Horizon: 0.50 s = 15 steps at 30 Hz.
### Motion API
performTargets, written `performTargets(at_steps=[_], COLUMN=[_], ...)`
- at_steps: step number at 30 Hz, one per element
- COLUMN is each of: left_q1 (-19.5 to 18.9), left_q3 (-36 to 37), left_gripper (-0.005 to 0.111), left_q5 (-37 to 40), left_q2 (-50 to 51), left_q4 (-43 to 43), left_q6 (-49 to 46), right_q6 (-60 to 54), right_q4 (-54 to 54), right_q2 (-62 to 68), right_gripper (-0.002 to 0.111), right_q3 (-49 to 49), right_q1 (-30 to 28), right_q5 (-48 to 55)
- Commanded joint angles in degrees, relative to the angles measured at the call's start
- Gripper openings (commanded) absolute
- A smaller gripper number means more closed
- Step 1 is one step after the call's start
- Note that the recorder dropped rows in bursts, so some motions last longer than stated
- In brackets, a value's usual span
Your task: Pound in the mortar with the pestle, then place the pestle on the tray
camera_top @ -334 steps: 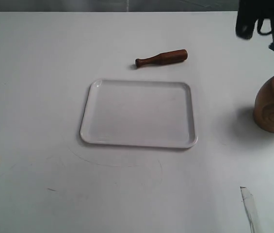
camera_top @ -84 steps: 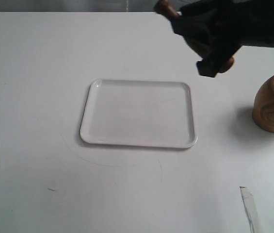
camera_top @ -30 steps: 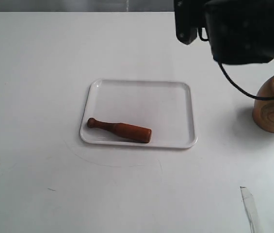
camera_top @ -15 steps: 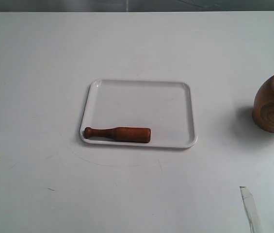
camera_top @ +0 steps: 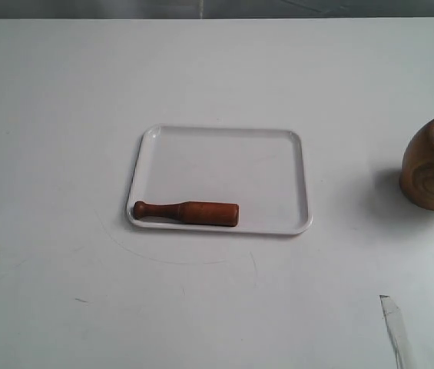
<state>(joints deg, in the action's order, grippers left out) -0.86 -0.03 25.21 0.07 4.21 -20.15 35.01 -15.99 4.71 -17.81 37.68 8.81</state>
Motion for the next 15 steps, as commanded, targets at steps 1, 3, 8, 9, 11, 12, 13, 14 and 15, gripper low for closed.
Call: performTargets(at_steps=[1, 3, 8, 9, 11, 12, 13, 14, 15], left_q1=[0.4, 0.4, 0.4, 0.4, 0.4, 0.4, 0.4, 0.4, 0.4], left_q3=[0.0, 0.0, 0.0, 0.0, 0.0, 0.0, 0.0, 0.0, 0.0], left_gripper=[0.000, 0.000, 0.000, 0.000, 0.000, 0.000, 0.000, 0.000, 0.000], left_q5=[-0.2, -0.2, -0.2, -0.2, -0.2, -0.2, -0.2, -0.2, -0.2], left_q2=[-0.1, -0.1, -0.1, -0.1, -0.1, -0.1, -0.1, -0.1, -0.1], left_q4=[-0.4, -0.4, -0.4, -0.4, -0.4, -0.4, -0.4, -0.4, -0.4], left_q6=[0.5, 0.5, 0.5, 0.5, 0.5, 0.5, 0.5, 0.5, 0.5], right_q6=[0.2, 0.4, -1.5, -2.0, -1.7, -0.6, -0.9, -1.8, -3.1], right_q4=[6.1, 12.0, 16.0, 16.5, 18.4, 19.6, 18.6, 15.2, 12.8], right_q2=[-1.8, -1.8, -1.8, -1.8, -1.8, -1.8, -1.8, -1.8, -1.8], right_gripper=[0.000, 0.000, 0.000, 0.000, 0.000, 0.000, 0.000, 0.000, 0.000], right_q3=[6.6, 10.6, 13.0, 13.0, 13.5, 14.5, 15.5, 16.7, 17.8], right_q1=[-0.4, -0.4, -0.4, -0.4, -0.4, -0.4, -0.4, -0.4, -0.4], right_q5=[5.3, 1.8, 5.8, 9.2, 17.6, 18.8, 17.1, 12.6, 7.7])
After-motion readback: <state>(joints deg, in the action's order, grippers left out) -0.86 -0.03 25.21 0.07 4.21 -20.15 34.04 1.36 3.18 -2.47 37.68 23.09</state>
